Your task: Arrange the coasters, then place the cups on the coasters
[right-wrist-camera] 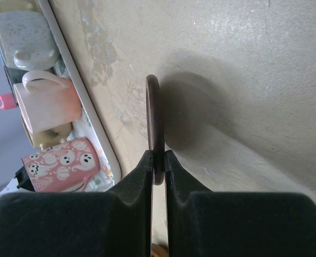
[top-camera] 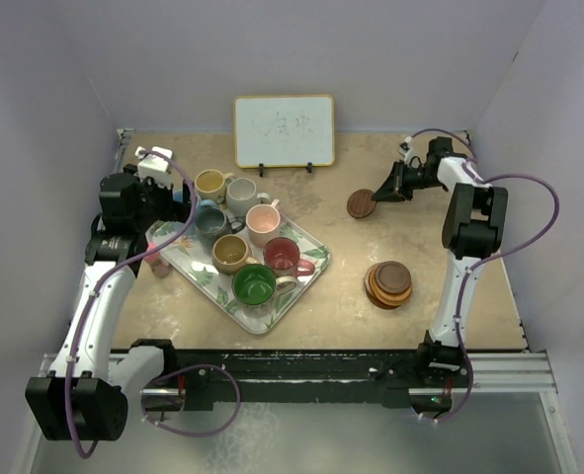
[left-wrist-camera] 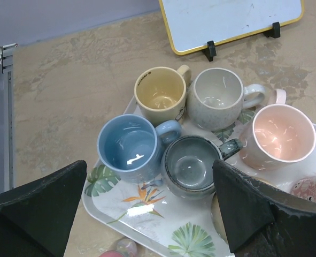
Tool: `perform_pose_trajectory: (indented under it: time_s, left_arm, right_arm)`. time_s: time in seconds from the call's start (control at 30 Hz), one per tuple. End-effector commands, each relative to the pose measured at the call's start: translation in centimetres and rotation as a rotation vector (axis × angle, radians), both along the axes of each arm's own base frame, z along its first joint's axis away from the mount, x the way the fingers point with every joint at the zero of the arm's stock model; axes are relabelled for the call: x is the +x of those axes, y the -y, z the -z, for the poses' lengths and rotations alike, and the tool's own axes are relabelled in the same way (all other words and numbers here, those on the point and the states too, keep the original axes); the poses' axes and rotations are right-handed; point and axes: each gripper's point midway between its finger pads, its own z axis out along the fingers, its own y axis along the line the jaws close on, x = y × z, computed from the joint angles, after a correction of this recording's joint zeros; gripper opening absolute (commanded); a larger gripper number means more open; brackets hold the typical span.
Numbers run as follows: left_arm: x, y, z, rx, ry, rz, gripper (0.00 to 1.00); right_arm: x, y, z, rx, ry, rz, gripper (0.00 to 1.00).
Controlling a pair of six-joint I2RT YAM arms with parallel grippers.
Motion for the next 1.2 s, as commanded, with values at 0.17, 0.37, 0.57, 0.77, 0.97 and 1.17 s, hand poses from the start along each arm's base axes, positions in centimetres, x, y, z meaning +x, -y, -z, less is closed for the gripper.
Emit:
perform_pose_trajectory:
  time_s: [0.17,0.37,0.57,0.77,0.97,1.17]
  left_arm:
    - [0.7,-0.2,-3.6,-0.019,0.094,0.002,0.98]
    - [0.7,0.0,-3.8,-0.028,0.107,0.005,0.98]
    - [0.3,0.2,-4.1,-0.037,0.121,0.012,0.98]
    - [-0.4,0.3,-4.0,-0.036,0.119,0.023,0.98]
    - [-0.8,0.3,-3.9,-0.027,0.122,0.028,0.98]
    - [-0.7,0.5,-3.6,-0.038,0.118,0.032,0.98]
  right_arm:
    - [-0.1,0.6,-0.9,-0.026,0.018,-0.004,0.24]
    - [-2.2,2.8,-2.1,-0.089,0.016,-0.028,0.47]
    - [-6.6,6.6,-3.5,-0.187,0.036,-0.09,0.64]
    - [-14.3,7.2,-4.6,-0.26,0.045,-0.294,0.67]
    - [-21.4,6.3,-5.2,-0.265,0.033,-0.45,0.68]
    - [-23.2,6.3,-3.8,-0.289,0.023,-0.469,0.68]
